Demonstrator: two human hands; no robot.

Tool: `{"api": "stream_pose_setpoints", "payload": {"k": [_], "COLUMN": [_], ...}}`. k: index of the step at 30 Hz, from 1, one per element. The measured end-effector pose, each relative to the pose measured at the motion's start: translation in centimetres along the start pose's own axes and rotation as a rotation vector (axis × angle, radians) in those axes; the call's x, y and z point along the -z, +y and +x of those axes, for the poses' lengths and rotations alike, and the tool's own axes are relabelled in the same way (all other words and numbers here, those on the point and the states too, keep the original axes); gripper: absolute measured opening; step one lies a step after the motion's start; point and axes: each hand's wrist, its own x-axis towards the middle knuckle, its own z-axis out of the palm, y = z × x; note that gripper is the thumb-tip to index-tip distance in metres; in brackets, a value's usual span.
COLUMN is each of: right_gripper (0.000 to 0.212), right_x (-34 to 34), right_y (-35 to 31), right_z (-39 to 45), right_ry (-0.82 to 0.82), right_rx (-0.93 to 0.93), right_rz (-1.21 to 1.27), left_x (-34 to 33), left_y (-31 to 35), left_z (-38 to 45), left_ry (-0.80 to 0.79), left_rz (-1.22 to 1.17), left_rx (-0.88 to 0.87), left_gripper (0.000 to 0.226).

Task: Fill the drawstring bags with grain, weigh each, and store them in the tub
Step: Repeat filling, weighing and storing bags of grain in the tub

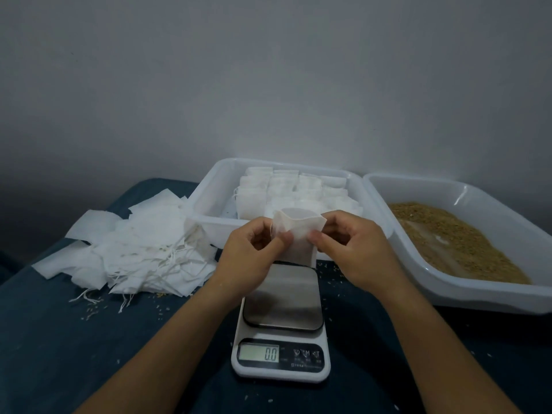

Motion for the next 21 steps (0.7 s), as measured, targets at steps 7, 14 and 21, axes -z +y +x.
{"api": "stream_pose_setpoints", "payload": {"k": [7,14,21], "right_gripper": [0.015,0.025,0.017], "right_x": [-1.7,-2.7,-2.5], "right_y": [1.6,2.3,3.2], "right_z": [-2.1,-2.8,-2.9], "right_ry": [0.017,-0.020,-0.111], "right_rx": [-0.039,-0.106,-0.167], "right_rz": [0.049,0.074,-0.134], "left_x": [2.2,3.2,3.2], "left_y": [-1.2,-1.9,-1.8], "left_z": [-0.6,-1.0,-1.1], "left_ry": [-0.121,-0.180,-0.238], "left_rz": [-0.006,0.077,0.334], "left_rx": [0.062,0.176,0.143], "left_gripper": [0.024,0.030,0.039]}}
